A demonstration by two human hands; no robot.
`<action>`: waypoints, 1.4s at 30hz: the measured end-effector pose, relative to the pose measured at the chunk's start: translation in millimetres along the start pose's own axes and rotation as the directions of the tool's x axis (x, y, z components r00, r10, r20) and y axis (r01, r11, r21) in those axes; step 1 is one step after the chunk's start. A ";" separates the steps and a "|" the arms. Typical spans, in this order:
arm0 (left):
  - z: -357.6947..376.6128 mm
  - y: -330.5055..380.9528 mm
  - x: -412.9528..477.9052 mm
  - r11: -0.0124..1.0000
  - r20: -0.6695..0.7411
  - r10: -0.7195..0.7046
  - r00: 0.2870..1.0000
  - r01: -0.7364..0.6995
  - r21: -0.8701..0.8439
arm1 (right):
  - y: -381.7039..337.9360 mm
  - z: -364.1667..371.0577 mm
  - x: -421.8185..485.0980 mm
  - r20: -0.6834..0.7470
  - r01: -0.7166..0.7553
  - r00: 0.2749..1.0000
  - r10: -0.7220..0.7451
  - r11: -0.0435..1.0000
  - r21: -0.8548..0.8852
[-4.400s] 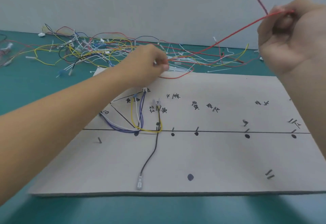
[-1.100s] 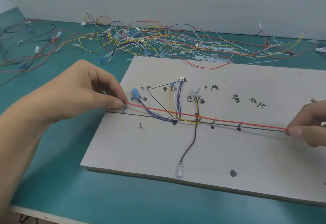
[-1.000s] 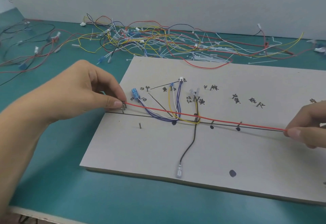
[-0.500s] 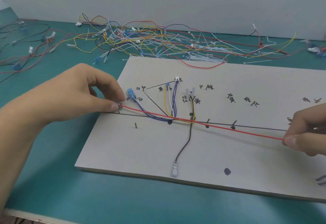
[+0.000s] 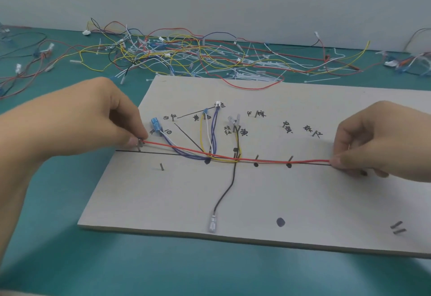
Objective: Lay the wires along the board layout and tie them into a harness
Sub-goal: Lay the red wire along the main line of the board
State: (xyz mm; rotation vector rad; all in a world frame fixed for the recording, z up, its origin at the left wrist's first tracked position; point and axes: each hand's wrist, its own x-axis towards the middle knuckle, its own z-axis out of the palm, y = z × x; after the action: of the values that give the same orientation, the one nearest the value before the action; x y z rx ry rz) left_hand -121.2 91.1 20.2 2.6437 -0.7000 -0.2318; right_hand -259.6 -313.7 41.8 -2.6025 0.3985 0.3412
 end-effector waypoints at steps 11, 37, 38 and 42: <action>-5.8 -17.7 -2.4 0.971 0.177 -0.009 0.984 0.051 -0.234 | 6.0 6.5 0.7 -0.053 0.063 0.997 -0.058 0.993 0.095; 68.3 147.6 42.1 0.911 0.134 0.408 0.903 -0.393 -0.126 | 60.0 -11.5 -0.4 -0.214 0.300 0.951 -0.221 0.820 0.487; 68.6 147.0 42.3 0.911 0.130 0.408 0.904 -0.392 -0.131 | 60.1 -12.3 -2.3 -0.159 0.264 0.964 -0.213 0.827 0.496; 69.0 144.2 42.1 0.915 0.139 0.394 0.908 -0.374 -0.151 | 62.7 -9.4 -0.1 0.028 0.099 0.991 -0.128 0.873 0.478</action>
State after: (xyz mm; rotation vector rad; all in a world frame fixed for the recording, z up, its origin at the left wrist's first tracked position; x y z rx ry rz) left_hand -166.0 -67.9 14.7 2.3277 -1.2052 -0.3707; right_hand -279.3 -371.0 23.4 -2.1145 0.2653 0.2416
